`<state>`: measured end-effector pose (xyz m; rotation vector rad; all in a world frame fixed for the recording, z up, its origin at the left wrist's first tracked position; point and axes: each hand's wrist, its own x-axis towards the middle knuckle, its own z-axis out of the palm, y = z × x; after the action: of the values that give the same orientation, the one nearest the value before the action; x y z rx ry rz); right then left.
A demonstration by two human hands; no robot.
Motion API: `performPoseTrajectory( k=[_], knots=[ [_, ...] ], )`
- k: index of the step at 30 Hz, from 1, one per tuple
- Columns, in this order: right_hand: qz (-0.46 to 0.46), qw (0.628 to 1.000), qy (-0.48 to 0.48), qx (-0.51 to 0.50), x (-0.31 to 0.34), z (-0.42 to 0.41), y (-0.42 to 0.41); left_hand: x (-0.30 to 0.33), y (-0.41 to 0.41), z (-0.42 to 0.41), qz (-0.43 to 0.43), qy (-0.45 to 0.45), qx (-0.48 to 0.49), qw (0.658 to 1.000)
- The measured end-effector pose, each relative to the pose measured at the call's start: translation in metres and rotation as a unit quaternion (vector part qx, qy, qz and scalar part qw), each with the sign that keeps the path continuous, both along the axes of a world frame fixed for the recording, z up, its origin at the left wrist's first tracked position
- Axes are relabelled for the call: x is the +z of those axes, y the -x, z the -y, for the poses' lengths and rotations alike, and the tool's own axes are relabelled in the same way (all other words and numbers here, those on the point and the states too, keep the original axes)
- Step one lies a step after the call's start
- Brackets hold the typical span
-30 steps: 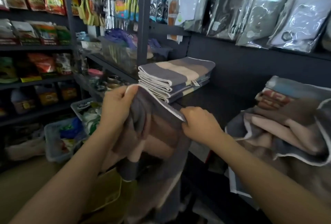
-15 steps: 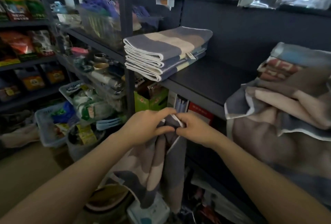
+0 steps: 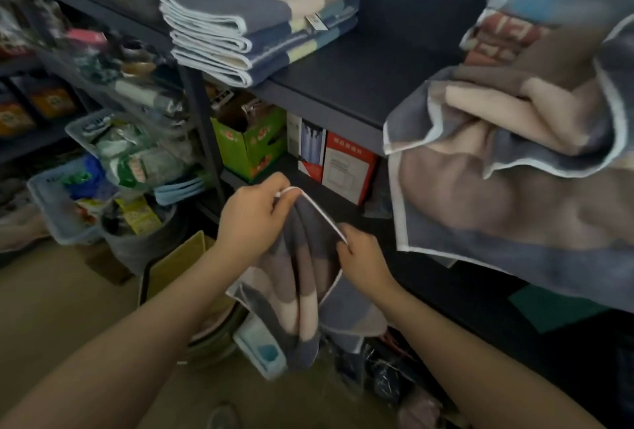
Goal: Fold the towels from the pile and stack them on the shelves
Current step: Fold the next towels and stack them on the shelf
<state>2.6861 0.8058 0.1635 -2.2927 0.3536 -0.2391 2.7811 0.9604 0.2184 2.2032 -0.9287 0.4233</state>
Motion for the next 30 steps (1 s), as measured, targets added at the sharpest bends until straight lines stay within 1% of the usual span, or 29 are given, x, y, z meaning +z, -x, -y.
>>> performPoseTrajectory(
  k=[3, 5, 6, 7, 8, 10, 11, 12, 13, 15, 17, 20, 22, 24, 25, 27, 28, 29, 30],
  knots=[
    [-0.128, 0.991, -0.01, -0.021, -0.024, 0.017, 0.007, -0.005, -0.002, -0.004, -0.096, 0.075, 0.068, 0.99],
    [-0.205, 0.978, -0.017, -0.029, -0.039, 0.027, 0.015, -0.006, -0.006, -0.01, -0.115, 0.105, 0.115, 0.981],
    [-0.231, 0.972, -0.032, -0.03, -0.044, 0.03, 0.019, -0.009, -0.01, -0.013, -0.113, 0.09, 0.135, 0.98],
    [-0.246, 0.965, -0.082, -0.033, -0.047, 0.03, 0.024, -0.013, -0.013, -0.014, -0.116, 0.063, 0.148, 0.98],
    [-0.246, 0.954, -0.164, -0.044, -0.048, 0.028, 0.027, -0.018, -0.015, -0.015, -0.129, 0.033, 0.156, 0.979],
    [-0.217, 0.919, -0.324, -0.064, -0.045, 0.022, 0.029, -0.032, -0.013, -0.016, -0.16, -0.008, 0.139, 0.977],
    [-0.196, 0.9, -0.384, -0.066, -0.041, 0.019, 0.027, -0.04, -0.007, -0.015, -0.168, -0.024, 0.107, 0.98],
    [-0.174, 0.886, -0.424, -0.065, -0.036, 0.015, 0.025, -0.047, 0.0, -0.013, -0.172, -0.041, 0.06, 0.982],
    [-0.157, 0.883, -0.439, -0.055, -0.031, 0.012, 0.024, -0.053, 0.009, -0.01, -0.178, -0.057, 0.002, 0.982],
    [-0.129, 0.888, -0.441, -0.029, -0.019, 0.005, 0.021, -0.062, 0.026, -0.005, -0.189, -0.083, -0.113, 0.972],
    [-0.114, 0.892, -0.438, -0.01, -0.01, 0.002, 0.021, -0.068, 0.037, -0.001, -0.167, -0.107, -0.184, 0.963],
    [-0.1, 0.865, -0.491, -0.029, 0.0, 0.005, 0.023, -0.075, 0.042, 0.004, -0.124, -0.103, -0.223, 0.961],
    [-0.094, 0.853, -0.511, -0.04, 0.005, 0.008, 0.025, -0.077, 0.041, 0.007, -0.137, -0.103, -0.255, 0.951],
    [-0.08, 0.848, -0.522, -0.052, 0.01, 0.013, 0.027, -0.079, 0.04, 0.009, -0.169, -0.097, -0.29, 0.937],
    [-0.07, 0.842, -0.531, -0.062, 0.011, 0.015, 0.028, -0.079, 0.04, 0.008, -0.182, -0.087, -0.295, 0.934],
    [-0.067, 0.827, -0.549, -0.098, 0.012, 0.02, 0.032, -0.08, 0.041, 0.007, -0.191, -0.062, -0.273, 0.941],
    [-0.078, 0.833, -0.535, -0.119, 0.012, 0.02, 0.034, -0.079, 0.041, 0.007, -0.18, -0.049, -0.253, 0.949],
    [-0.091, 0.859, -0.484, -0.14, 0.009, 0.021, 0.037, -0.077, 0.041, 0.007, -0.162, -0.04, -0.235, 0.958],
    [-0.099, 0.897, -0.401, -0.154, 0.004, 0.021, 0.038, -0.074, 0.04, 0.009, -0.141, -0.038, -0.224, 0.964]
  ],
)
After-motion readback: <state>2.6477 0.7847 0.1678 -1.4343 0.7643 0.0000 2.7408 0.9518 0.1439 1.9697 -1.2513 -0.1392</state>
